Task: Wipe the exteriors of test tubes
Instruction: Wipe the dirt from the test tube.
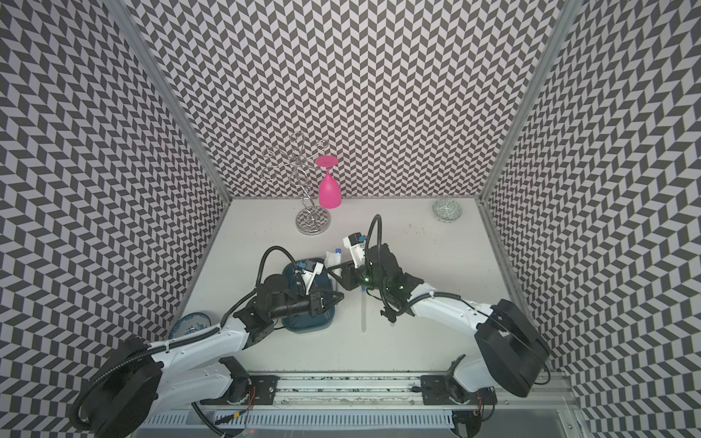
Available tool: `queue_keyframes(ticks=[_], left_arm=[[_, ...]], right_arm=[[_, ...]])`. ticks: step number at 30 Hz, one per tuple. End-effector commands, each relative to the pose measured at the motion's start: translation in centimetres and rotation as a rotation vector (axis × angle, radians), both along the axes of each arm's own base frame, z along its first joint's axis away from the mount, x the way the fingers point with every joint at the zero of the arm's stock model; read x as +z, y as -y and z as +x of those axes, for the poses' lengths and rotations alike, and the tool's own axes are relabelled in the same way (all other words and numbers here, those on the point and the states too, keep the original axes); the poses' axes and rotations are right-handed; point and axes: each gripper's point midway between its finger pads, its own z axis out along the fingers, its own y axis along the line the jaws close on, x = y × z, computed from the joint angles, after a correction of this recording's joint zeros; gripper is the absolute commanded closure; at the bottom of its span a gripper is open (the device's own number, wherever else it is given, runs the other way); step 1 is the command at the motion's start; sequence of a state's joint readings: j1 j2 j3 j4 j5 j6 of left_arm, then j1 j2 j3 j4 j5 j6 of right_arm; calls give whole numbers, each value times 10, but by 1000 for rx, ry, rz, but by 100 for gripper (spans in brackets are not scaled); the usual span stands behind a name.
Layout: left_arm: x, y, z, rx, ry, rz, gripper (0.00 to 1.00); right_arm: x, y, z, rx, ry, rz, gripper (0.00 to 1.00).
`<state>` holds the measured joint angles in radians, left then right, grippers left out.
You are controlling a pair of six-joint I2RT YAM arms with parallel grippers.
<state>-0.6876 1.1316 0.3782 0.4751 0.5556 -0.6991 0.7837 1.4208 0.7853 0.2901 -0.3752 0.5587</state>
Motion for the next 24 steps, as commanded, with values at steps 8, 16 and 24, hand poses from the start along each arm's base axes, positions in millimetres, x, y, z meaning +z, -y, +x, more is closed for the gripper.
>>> queue_keyframes(ticks=[8,16,24], left_arm=[[10,2,-1,-19,31,-29,84],[11,2,-2,-21,32,-29,84],[11,-1,-1,-6,35,-29,84]], right_arm=[[-8,4,-16,-17,-18,3,77],[39,-3,28,-41,107,20,77],[27,-10,22,28,70,13,77]])
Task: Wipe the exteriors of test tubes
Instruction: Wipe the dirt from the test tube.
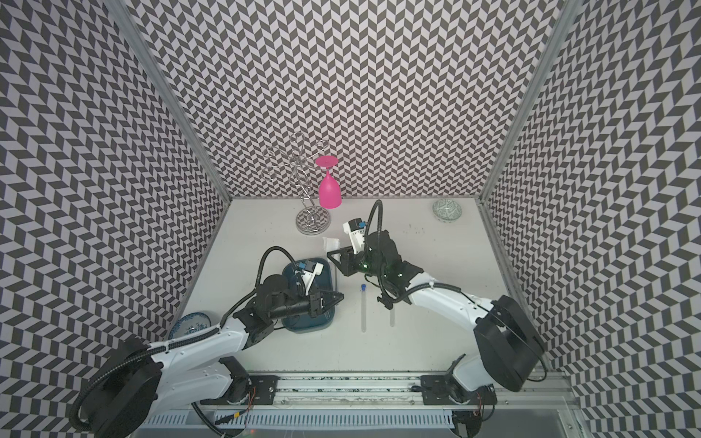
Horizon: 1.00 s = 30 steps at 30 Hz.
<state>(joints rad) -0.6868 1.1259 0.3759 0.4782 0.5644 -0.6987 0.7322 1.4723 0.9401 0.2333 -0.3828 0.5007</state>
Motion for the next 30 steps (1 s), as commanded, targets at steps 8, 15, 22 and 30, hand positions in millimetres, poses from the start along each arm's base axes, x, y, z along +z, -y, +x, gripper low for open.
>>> queue_keyframes(ticks=[8,15,22,30], left_arm=[[8,0,0,-1,27,-23,84],[7,0,0,-7,22,-26,84],[9,-1,-1,-4,25,-27,84],[10,-3,-1,5,30,-27,84]], right_arm=[[-48,-1,-56,50,-108,-12,77],[-55,0,-55,37,-105,-36,77],[-28,-8,-21,24,-11,-75,76],[-27,-16,-13,59,-4,-91,76]])
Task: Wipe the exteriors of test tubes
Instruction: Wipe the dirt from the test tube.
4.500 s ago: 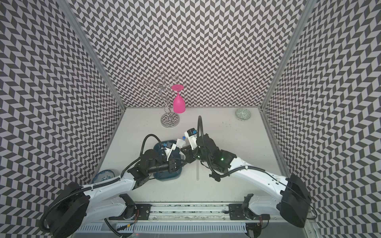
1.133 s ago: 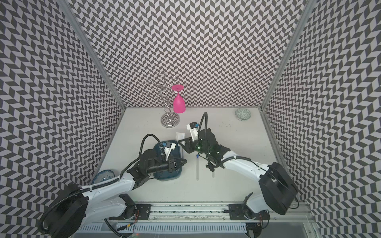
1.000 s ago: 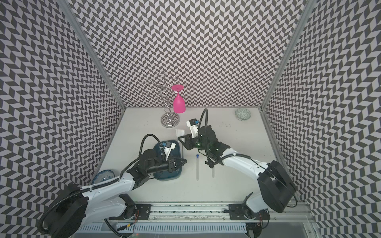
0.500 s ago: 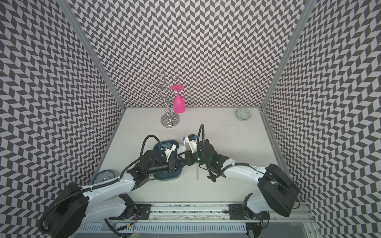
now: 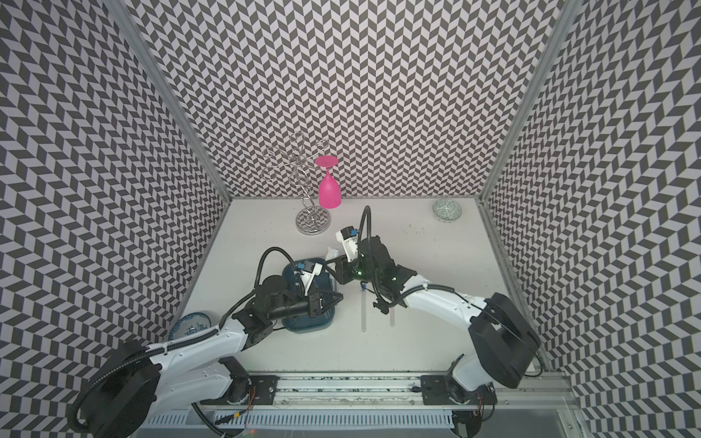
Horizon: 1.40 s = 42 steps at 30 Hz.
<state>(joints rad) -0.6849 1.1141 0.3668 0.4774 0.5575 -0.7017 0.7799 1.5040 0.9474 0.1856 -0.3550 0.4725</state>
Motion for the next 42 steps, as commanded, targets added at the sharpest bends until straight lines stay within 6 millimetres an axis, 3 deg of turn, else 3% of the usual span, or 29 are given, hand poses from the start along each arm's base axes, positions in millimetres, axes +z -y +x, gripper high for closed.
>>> queue_keyframes(ticks=[1,9,14,17,21,25,33,39,42], left_arm=[[10,0,-1,-4,31,-26,84],[9,-1,1,-1,27,-25,84],[9,0,1,-4,26,-26,84],[9,0,1,-4,26,-26,84],[9,-1,1,-2,27,-26,84],[9,-2,3,8,27,-26,84],[8,-3,2,9,22,-29,84],[9,-3,1,9,25,-31,84],[9,-3,1,7,24,-32,84]], right_arm=[[-9,-4,-5,36,11,-29,76],[-44,5,-44,57,-73,-60,77],[-54,9,-50,59,-89,-75,77],[-48,9,-46,55,-69,-86,76],[-37,6,-42,56,-53,-103,65],[-26,8,-46,65,-49,-88,61],[-5,11,-49,58,-38,-13,60],[-1,14,-44,33,-29,-11,60],[1,16,-38,3,-29,3,66]])
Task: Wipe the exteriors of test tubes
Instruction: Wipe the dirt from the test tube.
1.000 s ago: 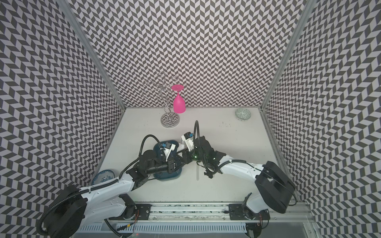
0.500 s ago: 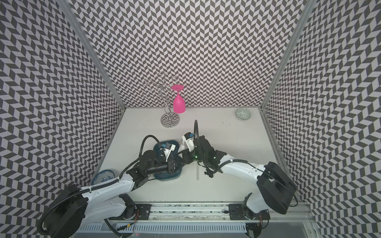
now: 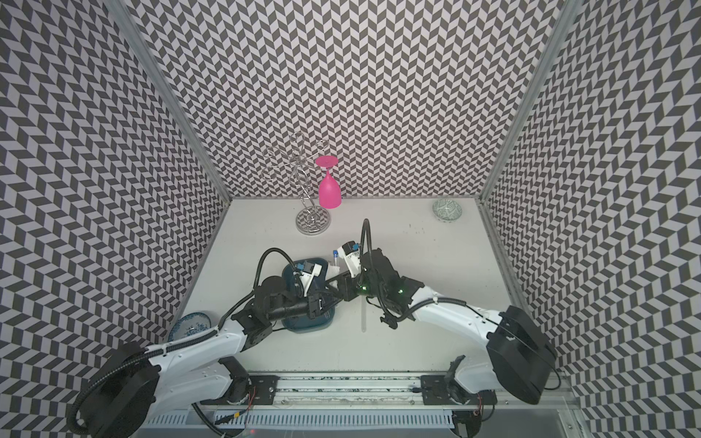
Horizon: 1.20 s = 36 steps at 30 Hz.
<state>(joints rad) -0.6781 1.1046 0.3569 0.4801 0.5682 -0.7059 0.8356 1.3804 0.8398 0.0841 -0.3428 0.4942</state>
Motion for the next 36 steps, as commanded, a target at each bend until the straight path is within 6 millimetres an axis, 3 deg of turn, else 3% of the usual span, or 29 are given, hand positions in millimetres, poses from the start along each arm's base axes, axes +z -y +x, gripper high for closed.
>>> queue_keyframes(ticks=[1,7,12,19,22,25,30,36], left_arm=[[8,-1,2,9,25,-27,84],[10,-1,1,3,28,-33,84],[10,-3,3,26,27,-36,83],[2,-9,3,59,-5,-29,59],[1,-20,3,103,-6,-22,51],[10,-35,9,176,46,17,46],[48,-53,27,264,169,46,41],[62,-47,55,261,222,87,38]], right_arm=[[22,2,10,-46,48,69,70],[30,-2,24,-83,71,98,82],[24,-5,19,-46,58,89,86],[26,1,18,-70,61,107,87],[23,4,20,-75,58,94,87],[16,4,13,-37,54,77,87],[-5,7,0,11,14,35,87],[-8,9,-14,35,-1,51,87]])
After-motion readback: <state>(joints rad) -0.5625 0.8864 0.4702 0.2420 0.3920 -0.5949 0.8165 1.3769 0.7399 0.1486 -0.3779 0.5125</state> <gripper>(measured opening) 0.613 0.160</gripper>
